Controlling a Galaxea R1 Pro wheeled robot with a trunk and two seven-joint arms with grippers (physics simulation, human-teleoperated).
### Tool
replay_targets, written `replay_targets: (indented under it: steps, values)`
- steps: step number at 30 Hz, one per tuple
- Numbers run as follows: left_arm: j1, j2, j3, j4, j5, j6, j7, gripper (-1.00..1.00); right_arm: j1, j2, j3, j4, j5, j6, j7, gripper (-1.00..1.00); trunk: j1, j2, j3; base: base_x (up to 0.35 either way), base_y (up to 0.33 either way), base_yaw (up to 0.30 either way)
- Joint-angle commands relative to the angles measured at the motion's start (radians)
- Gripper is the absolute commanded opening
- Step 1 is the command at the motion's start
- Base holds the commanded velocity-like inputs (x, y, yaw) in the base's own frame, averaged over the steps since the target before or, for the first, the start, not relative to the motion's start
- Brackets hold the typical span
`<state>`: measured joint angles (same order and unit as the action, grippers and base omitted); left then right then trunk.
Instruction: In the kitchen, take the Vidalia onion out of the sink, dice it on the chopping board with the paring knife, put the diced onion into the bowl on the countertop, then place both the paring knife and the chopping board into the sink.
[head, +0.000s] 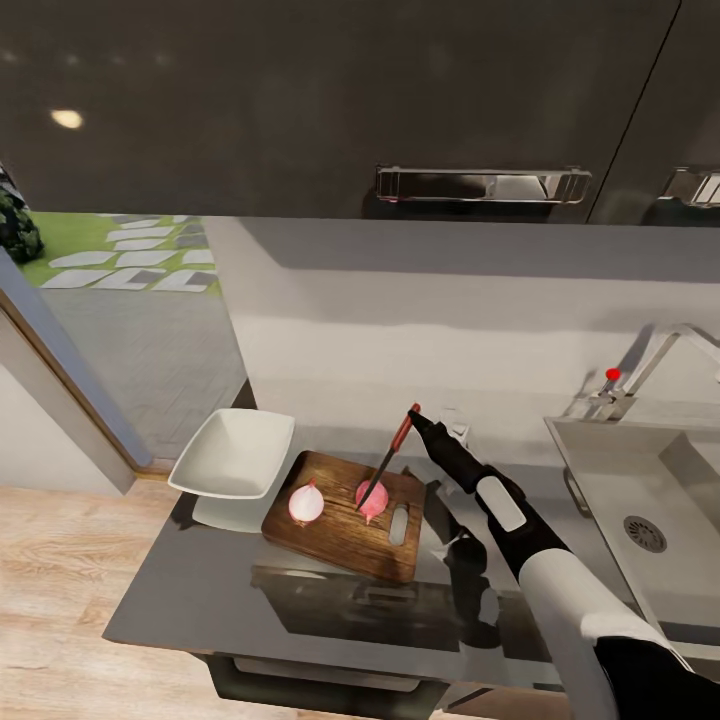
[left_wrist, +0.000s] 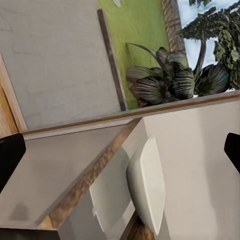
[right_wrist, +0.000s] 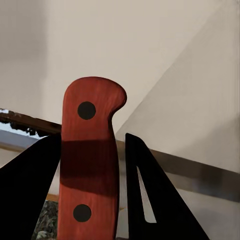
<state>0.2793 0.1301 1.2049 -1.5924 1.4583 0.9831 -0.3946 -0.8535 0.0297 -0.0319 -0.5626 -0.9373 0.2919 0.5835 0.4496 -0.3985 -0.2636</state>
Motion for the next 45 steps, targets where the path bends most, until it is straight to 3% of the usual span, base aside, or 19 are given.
replay_targets:
  steps: [1,8,9,16,26,28,33,37,45]
  values:
    - [0.000,0.000,0.001,0.000,-0.004,0.003,-0.006,1.00,-0.001,0.000,-0.003,0.001,-0.009,0.009,0.001,-1.00,0.001,-0.002,-0.002,0.000,0.000,0.000]
    - [0.000,0.000,0.001,0.000,-0.004,0.003,-0.007,1.00,-0.003,0.006,-0.002,0.019,-0.008,0.003,-0.004,-1.00,0.001,-0.002,-0.002,0.000,0.000,0.000]
    - [0.000,0.000,0.001,0.000,-0.004,0.003,-0.008,1.00,-0.007,0.011,-0.002,0.052,-0.008,-0.035,-0.005,-1.00,0.001,-0.002,-0.002,0.000,0.000,0.000]
    - [0.000,0.000,0.001,0.000,-0.004,0.003,-0.008,1.00,-0.009,0.010,-0.004,0.035,-0.009,-0.036,0.001,-1.00,0.001,-0.002,-0.002,0.000,0.000,0.000]
    - [0.000,0.000,0.001,0.000,-0.004,0.003,-0.008,1.00,-0.009,0.013,-0.004,-0.060,-0.012,-0.021,-0.001,-1.00,0.001,-0.002,-0.002,0.000,0.000,0.000]
    - [0.000,0.000,0.001,0.000,-0.004,0.003,-0.008,1.00,-0.012,0.020,-0.004,-0.096,-0.013,0.022,-0.008,-1.00,0.001,-0.002,-0.002,0.000,0.000,0.000]
    - [0.000,0.000,-0.001,0.000,-0.004,0.003,-0.009,1.00,-0.024,0.025,-0.004,-0.170,-0.009,0.252,-0.066,-1.00,0.001,-0.002,-0.002,0.000,0.000,0.000]
    - [0.000,0.000,-0.001,-0.001,-0.004,0.003,-0.008,1.00,-0.023,0.025,-0.004,-0.229,-0.013,0.313,-0.147,-1.00,0.001,-0.002,-0.001,0.000,0.000,0.027]
    - [0.000,0.000,-0.001,-0.001,-0.004,0.003,-0.008,1.00,-0.023,0.029,-0.003,-0.247,-0.013,0.342,-0.180,-1.00,0.001,-0.002,0.004,0.000,0.000,0.209]
